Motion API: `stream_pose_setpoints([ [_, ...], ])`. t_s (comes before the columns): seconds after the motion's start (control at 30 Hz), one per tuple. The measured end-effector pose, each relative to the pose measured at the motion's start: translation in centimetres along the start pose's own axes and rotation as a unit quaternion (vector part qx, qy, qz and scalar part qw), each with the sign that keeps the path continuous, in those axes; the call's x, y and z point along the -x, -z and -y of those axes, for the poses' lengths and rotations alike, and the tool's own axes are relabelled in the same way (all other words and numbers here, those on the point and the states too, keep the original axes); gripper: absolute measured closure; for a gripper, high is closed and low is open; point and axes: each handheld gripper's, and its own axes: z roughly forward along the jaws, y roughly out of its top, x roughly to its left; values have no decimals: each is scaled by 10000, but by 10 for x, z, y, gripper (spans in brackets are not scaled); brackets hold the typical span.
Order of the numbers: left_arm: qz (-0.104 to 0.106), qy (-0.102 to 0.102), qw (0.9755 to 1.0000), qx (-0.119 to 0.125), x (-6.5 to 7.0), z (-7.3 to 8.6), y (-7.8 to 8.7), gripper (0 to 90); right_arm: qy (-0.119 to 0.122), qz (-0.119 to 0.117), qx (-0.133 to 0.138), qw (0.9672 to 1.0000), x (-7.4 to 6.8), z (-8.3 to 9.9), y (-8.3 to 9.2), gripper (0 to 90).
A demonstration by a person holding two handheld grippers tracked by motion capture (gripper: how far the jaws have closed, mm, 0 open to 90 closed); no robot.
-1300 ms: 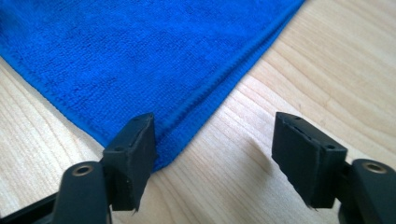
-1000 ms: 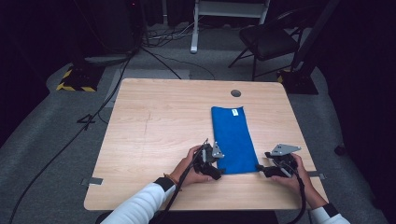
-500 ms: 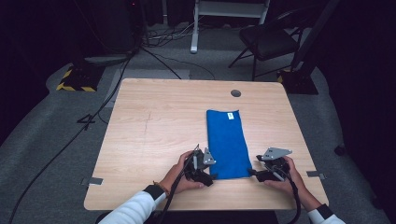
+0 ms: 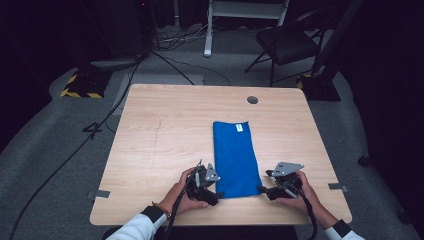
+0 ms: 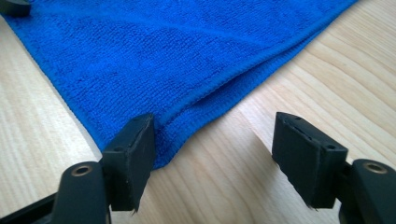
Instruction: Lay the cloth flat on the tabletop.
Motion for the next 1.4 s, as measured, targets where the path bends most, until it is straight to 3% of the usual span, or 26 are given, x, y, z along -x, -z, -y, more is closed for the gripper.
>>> stream_pose_setpoints([
  [0.2,-127,-206,9996,-165,-2,-4,7,178,135,-33,33,9999,3,-2,2,300],
  [0.37,-239,-207,9995,-90,-19,-6,14,173,-58,88,273,9996,20,-5,12,305],
  [0.57,-444,91,9986,264,-52,-16,21,182,-211,340,516,9979,48,-24,11,307],
  [0.7,-574,221,9975,348,-74,-25,19,185,-329,425,527,9972,66,-38,1,318],
  [0.77,-564,412,9963,497,-86,-29,16,203,-313,475,453,9974,74,-45,-5,324],
  [1.1,-896,563,9929,548,-122,-53,-9,208,-506,693,446,9953,101,-77,-32,357],
  [1.4,-1110,1020,9871,534,-148,-71,-32,226,-655,860,338,9936,116,-97,-56,360],
])
